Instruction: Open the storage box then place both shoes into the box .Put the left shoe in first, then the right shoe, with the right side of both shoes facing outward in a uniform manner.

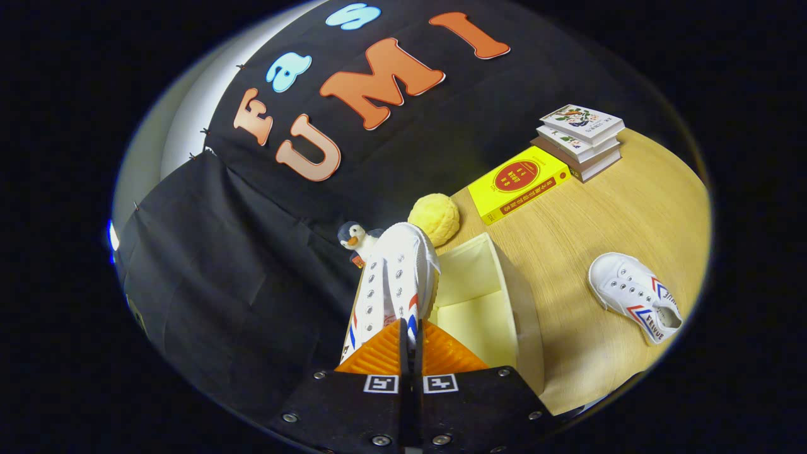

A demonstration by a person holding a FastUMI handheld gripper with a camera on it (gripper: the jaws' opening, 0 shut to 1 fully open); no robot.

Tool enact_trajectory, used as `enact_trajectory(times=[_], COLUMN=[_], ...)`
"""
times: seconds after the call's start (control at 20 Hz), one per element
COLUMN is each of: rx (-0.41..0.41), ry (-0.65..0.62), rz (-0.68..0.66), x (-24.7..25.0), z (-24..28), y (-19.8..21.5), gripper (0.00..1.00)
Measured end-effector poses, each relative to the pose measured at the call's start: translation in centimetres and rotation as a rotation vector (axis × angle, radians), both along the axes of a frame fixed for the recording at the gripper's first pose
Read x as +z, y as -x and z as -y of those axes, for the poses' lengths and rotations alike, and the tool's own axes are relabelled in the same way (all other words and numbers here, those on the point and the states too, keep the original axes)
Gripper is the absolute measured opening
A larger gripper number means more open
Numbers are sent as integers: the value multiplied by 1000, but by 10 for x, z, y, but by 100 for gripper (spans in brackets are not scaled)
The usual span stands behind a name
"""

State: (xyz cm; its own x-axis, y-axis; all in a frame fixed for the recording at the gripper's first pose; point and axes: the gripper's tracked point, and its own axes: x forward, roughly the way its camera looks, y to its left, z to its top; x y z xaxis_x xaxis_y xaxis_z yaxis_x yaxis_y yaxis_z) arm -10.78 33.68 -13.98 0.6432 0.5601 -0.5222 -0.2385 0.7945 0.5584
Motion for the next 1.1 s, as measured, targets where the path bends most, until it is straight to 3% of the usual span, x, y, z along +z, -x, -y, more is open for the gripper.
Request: enact_trajectory(times=[0.35, 0.85, 0.9, 1.05, 1.1], rx=[-34, 1, 9, 2, 10], ry=[65, 143, 123, 101, 115], rz=[-47, -138, -144, -87, -67], x=[-47, -89, -86, -58, -52], z=[-24, -46, -48, -43, -38], y=[2, 15, 14, 7, 5], gripper=[0, 4, 7, 67, 77])
